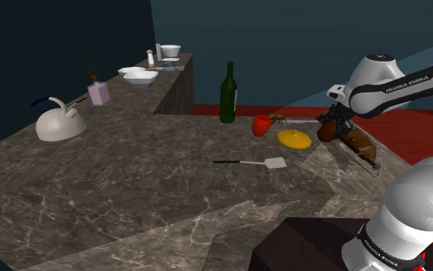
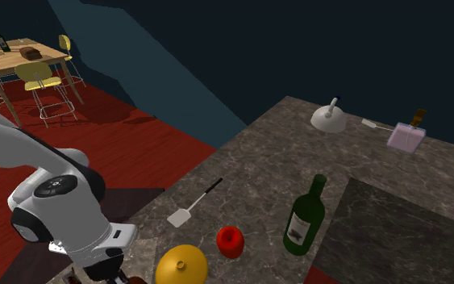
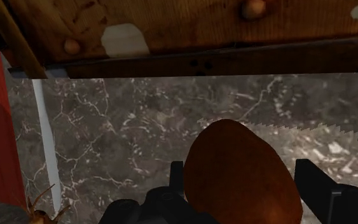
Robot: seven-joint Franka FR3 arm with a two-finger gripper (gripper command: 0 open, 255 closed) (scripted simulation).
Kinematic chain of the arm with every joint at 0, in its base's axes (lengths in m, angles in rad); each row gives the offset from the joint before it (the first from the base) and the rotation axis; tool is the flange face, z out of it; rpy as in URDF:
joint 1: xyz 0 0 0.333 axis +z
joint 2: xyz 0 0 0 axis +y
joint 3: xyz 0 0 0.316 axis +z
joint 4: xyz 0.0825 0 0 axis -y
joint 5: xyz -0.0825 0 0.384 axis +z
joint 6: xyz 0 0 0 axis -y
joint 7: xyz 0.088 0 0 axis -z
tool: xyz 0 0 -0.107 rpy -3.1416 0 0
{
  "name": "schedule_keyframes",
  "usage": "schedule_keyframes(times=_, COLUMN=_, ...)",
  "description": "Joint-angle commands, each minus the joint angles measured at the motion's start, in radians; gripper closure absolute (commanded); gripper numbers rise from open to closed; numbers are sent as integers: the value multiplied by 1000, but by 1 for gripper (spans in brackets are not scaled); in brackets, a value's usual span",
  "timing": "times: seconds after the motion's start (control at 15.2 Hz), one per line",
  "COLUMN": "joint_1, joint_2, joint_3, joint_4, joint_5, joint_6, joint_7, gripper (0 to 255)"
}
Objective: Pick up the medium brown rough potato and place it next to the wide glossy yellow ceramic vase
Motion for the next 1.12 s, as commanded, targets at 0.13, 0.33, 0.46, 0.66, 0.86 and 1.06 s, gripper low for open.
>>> schedule_keyframes(times=0.13, joint_1=-2, joint_2=56, joint_3=-20, joint_4=-23, joint_5=-21, joint_6=78, joint_7=15, gripper=255)
schedule_keyframes(times=0.33, joint_1=-3, joint_2=103, joint_3=-35, joint_4=-37, joint_5=-36, joint_6=139, joint_7=26, gripper=255)
schedule_keyframes(times=0.46, joint_1=-4, joint_2=126, joint_3=-42, joint_4=-43, joint_5=-42, joint_6=167, joint_7=31, gripper=255)
schedule_keyframes(times=0.66, joint_1=-4, joint_2=126, joint_3=-41, joint_4=-43, joint_5=-42, joint_6=168, joint_7=31, gripper=255)
schedule_keyframes(times=0.86, joint_1=-5, joint_2=126, joint_3=-41, joint_4=-43, joint_5=-41, joint_6=168, joint_7=31, gripper=255)
schedule_keyframes(times=1.06, joint_1=-4, joint_2=128, joint_3=-39, joint_4=-43, joint_5=-41, joint_6=169, joint_7=33, gripper=0)
